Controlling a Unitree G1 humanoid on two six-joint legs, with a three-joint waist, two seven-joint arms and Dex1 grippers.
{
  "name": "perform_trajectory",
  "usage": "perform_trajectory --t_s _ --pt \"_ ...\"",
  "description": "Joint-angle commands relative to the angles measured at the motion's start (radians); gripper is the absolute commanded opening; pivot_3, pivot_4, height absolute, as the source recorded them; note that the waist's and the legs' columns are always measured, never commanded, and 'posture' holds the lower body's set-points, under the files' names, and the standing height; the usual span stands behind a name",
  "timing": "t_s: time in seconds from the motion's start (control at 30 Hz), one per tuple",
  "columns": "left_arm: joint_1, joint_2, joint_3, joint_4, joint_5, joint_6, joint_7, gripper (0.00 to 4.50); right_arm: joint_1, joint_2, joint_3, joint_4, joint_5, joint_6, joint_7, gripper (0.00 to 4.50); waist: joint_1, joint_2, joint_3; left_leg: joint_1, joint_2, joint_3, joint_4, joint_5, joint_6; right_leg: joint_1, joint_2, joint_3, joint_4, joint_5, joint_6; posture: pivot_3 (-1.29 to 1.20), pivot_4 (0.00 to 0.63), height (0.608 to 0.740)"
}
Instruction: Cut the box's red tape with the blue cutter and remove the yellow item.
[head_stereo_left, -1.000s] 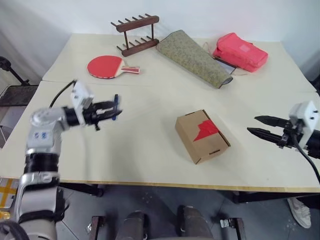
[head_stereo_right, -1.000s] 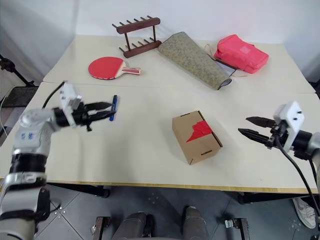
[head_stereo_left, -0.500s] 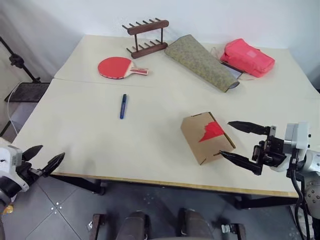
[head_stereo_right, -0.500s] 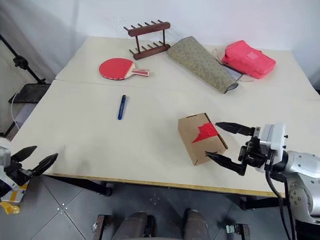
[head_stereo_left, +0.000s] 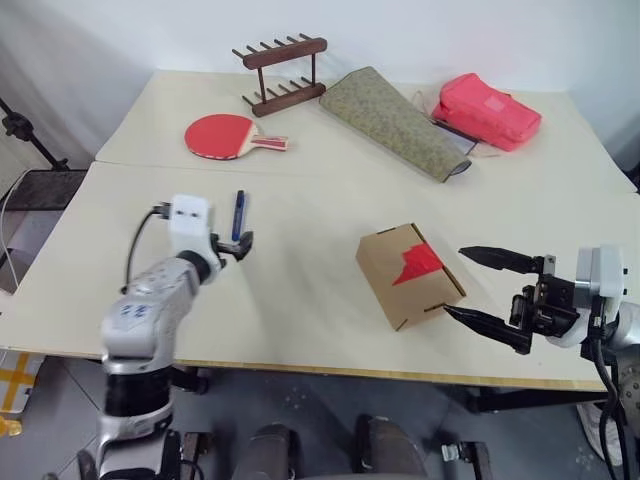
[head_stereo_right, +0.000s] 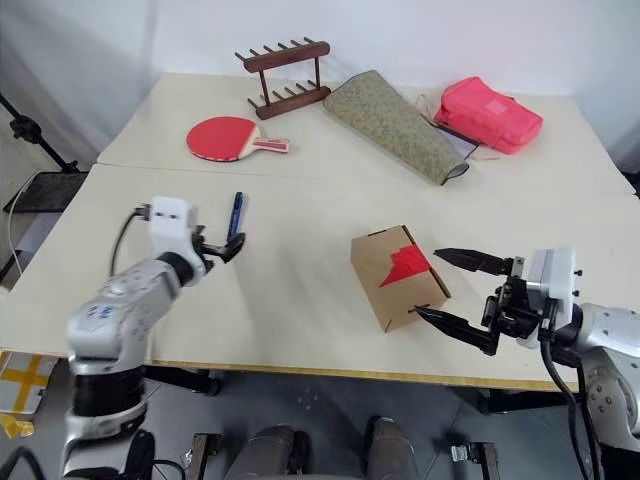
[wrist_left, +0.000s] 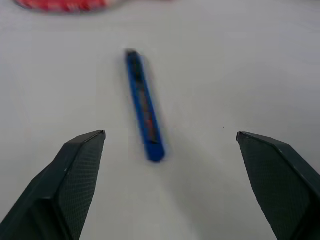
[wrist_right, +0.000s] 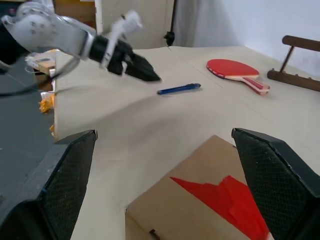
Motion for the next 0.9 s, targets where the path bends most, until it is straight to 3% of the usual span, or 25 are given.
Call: perform_trajectory --t_s 0.03,0.37,0.73,0.9 --pt "-0.148 -0.041 -0.029 0.202 0.087 -0.081 0.097 4.47 0.006 -0.003 -0.029 -0.061 0.023 0.002 -0.032 4.5 0.006 0.0 0.0 -0.001 0.001 0.0 0.0 0.0 0.0 0.0 0.001 0.0 -0.002 0.0 0.0 0.0 0.15 0.74" --pt "-0.338 -0.113 -0.004 0.591 0.129 -0.19 0.166 4.47 0.031 0.022 -0.028 -0.102 0.015 -0.015 -0.092 4.5 0.011 0.0 0.0 -0.002 0.0 0.002 0.0 0.0 0.0 0.0 0.0 -0.001 -0.004 0.0 0.001 0.0 0.15 0.74" --pt "-0.335 -0.098 -0.016 0.675 0.143 -0.146 0.136 4.47 0.066 0.05 -0.039 -0.127 0.004 -0.044 -0.137 4.5 0.008 0.001 0.0 0.001 0.0 0.003 0.0 0.002 0.0 0.001 -0.001 0.001 -0.003 0.0 0.0 0.0 0.15 0.74" --pt "-0.32 -0.092 -0.01 0.687 0.148 -0.146 0.139 3.37 0.09 0.054 -0.045 -0.137 -0.002 -0.066 -0.147 4.5 0.006 0.002 -0.002 0.002 0.0 0.003 0.0 0.002 0.0 0.002 -0.001 0.001 -0.003 0.0 0.0 0.0 0.15 0.74"
